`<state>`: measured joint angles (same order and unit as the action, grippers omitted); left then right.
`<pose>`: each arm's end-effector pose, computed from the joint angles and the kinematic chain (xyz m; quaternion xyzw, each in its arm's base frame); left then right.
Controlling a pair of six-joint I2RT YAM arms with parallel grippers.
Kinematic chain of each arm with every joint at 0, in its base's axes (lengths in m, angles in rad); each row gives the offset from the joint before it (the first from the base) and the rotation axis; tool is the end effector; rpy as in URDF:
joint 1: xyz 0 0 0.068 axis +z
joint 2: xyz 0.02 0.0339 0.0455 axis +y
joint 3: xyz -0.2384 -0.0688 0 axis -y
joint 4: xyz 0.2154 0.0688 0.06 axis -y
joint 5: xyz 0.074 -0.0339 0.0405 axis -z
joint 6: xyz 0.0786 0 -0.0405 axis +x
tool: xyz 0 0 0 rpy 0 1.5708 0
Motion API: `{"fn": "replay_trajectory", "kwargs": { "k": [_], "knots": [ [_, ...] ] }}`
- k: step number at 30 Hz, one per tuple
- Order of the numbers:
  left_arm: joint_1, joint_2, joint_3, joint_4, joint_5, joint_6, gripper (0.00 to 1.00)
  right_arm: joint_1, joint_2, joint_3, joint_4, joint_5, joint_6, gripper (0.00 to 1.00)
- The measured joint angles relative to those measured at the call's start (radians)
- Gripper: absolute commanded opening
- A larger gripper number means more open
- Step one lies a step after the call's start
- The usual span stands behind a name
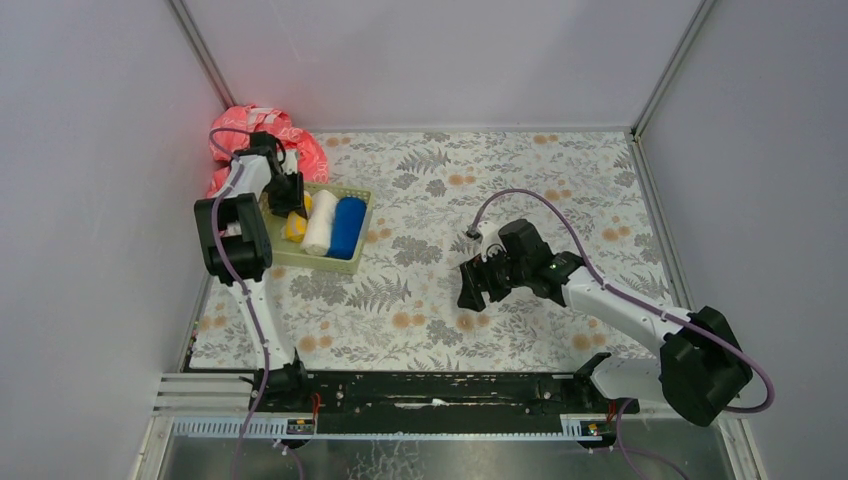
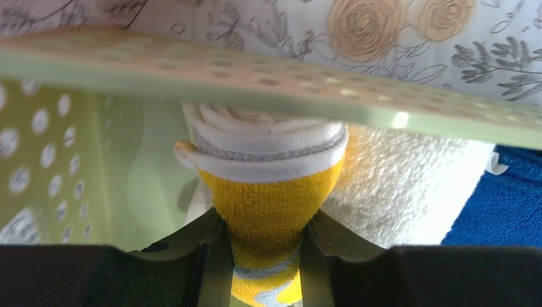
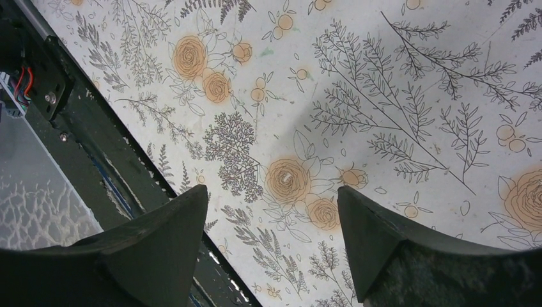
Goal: Roll the towels
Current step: Place the towel in the bin.
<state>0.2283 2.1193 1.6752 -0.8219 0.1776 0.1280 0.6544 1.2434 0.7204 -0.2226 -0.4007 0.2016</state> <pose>0.4025 0.0793 0.1342 -0.0359 0.9840 -0.0595 0.1643 0.1935 0.1871 0.1843 -0.2793 0.8569 0.3290 0.2819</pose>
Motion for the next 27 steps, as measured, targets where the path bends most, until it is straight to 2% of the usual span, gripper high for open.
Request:
{"fn": "replay_trajectory", "kwargs": {
  "k": [6, 12, 14, 20, 27],
  "knots": [
    [0.005, 0.088, 0.075, -0.035, 0.078, 0.041, 0.25, 0.0, 0.022, 0.017, -0.006, 0.0, -0.014, 0.8],
    [0.014, 0.128, 0.133, -0.083, 0.076, 0.035, 0.55, 0.0, 0.051, 0.025, -0.007, 0.018, -0.024, 0.8],
    [0.014, 0.131, 0.135, -0.082, 0.076, 0.03, 0.62, 0.0, 0.056, 0.029, -0.009, 0.02, -0.027, 0.8],
    [0.015, 0.122, 0.134, -0.078, 0.077, 0.026, 0.74, 0.0, 0.056, 0.042, -0.013, 0.039, -0.033, 0.8],
    [0.015, 0.063, 0.125, -0.068, 0.073, 0.022, 0.81, 0.0, 0.048, 0.045, -0.015, 0.064, -0.035, 0.8]
  ]
}}
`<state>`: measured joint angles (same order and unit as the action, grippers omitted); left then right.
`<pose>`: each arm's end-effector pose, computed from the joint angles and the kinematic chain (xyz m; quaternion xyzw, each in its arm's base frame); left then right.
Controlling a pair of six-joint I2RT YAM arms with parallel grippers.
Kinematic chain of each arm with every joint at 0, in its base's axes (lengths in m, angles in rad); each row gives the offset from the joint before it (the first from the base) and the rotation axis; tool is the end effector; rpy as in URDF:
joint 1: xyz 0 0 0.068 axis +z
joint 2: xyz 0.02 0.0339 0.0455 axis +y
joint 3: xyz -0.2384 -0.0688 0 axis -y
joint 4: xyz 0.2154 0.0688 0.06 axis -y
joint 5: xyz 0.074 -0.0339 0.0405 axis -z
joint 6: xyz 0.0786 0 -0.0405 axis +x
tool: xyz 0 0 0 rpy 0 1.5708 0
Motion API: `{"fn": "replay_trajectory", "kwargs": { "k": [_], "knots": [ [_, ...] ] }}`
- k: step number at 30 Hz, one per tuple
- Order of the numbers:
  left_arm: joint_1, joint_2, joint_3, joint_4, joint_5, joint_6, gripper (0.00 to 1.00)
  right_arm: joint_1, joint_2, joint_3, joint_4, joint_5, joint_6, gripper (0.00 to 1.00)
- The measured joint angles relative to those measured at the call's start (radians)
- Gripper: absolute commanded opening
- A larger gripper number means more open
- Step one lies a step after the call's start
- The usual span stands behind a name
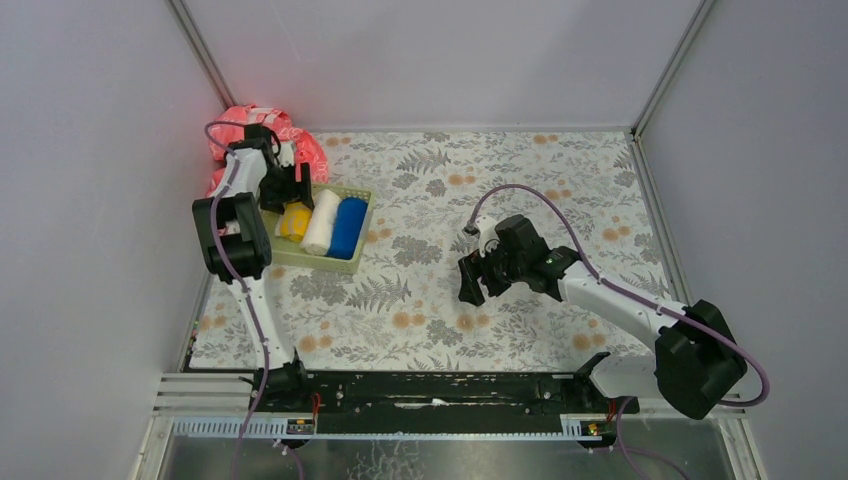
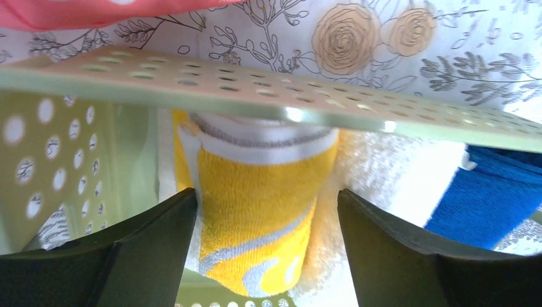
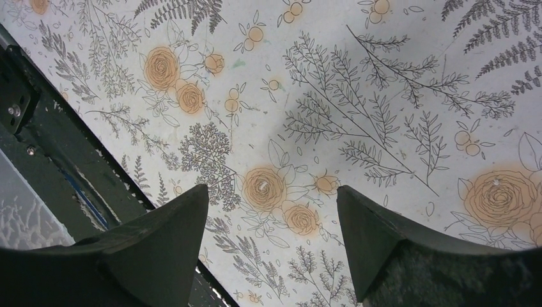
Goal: Roll the towels
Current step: Place the towel in the bin, then reset both arms
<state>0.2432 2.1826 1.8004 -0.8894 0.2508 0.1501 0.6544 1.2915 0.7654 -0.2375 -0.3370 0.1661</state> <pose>0.4157 0.0830 0.1405 -0.0270 0.9809 -0.0924 0.1692 0.2045 0.1897 0.1839 -0.2831 0.8638 0.2958 0.2935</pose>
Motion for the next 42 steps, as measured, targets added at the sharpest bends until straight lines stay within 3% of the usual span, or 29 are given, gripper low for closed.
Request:
{"fn": "replay_trajectory", "kwargs": {
  "k": [14, 23, 29, 35, 42],
  "knots": [
    [-0.016, -0.317, -0.214, 0.076, -0.059, -0.142, 0.87, 0.0, -0.134, 0.022, -0.05, 0.197, -0.005, 0.87],
    [-0.211, -0.854, -0.595, 0.229, -0.146, -0.34, 1.0, 0.0, -0.363, 0.023, -0.097, 0.51, 0.003, 0.99],
    [-0.215, -1.252, -0.732, 0.294, -0.138, -0.431, 1.0, 0.0, -0.557, 0.023, -0.137, 0.741, 0.012, 0.99],
    [-0.215, -1.495, -0.79, 0.291, -0.161, -0.476, 1.0, 0.0, -0.781, 0.022, -0.169, 0.932, 0.002, 0.99],
    [-0.215, -1.605, -0.82, 0.291, -0.245, -0.551, 1.0, 0.0, -1.011, -0.031, -0.142, 1.067, -0.068, 0.99]
  ]
}}
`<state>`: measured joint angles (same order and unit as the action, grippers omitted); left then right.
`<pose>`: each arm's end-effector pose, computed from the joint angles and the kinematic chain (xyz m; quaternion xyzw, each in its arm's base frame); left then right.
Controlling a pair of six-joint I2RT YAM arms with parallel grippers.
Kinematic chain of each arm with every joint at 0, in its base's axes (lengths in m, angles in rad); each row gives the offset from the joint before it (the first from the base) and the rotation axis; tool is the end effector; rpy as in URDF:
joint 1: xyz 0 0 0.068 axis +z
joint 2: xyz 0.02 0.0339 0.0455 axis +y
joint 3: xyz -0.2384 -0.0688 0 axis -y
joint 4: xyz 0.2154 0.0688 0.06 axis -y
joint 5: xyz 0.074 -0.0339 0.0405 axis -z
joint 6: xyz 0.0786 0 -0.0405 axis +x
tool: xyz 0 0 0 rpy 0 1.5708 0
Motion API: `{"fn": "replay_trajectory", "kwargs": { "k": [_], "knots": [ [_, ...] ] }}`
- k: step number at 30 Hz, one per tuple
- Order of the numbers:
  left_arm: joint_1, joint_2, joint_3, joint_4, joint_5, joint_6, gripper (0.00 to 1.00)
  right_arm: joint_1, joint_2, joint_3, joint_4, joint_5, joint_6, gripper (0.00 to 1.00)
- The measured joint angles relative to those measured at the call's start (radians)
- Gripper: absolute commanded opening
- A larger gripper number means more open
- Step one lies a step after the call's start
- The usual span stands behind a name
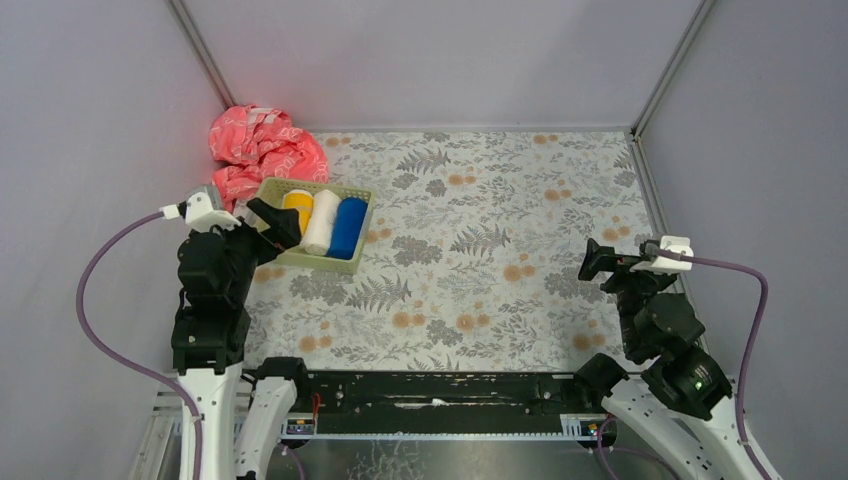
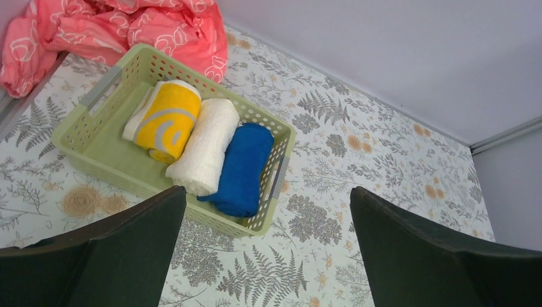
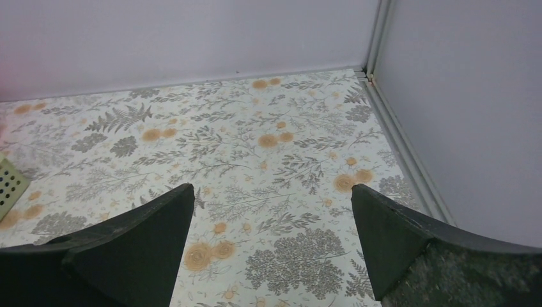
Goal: Roll the towels
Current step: Reset both arms
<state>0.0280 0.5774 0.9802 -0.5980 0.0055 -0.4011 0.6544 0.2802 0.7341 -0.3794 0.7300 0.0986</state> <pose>0.1445 0.0036 0.3537 -0.1628 0.7553 -0.1198 0.6234 0.1036 0.0134 0.3377 0.0773 0.6829 0.0259 0.7260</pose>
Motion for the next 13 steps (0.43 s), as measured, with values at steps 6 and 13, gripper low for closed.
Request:
{"fn": "replay_trajectory", "kwargs": {
  "k": [6, 13],
  "knots": [
    [0.0, 0.006, -0.026, 0.0, -0.003, -0.021, 1.0, 0.0, -0.05, -0.055, 0.011, 0.049, -0.032, 0.99],
    [0.0, 0.006, -0.029, 0.0, -0.001, -0.021, 1.0, 0.0, -0.051, -0.075, 0.016, 0.067, -0.039, 0.99]
  ]
}}
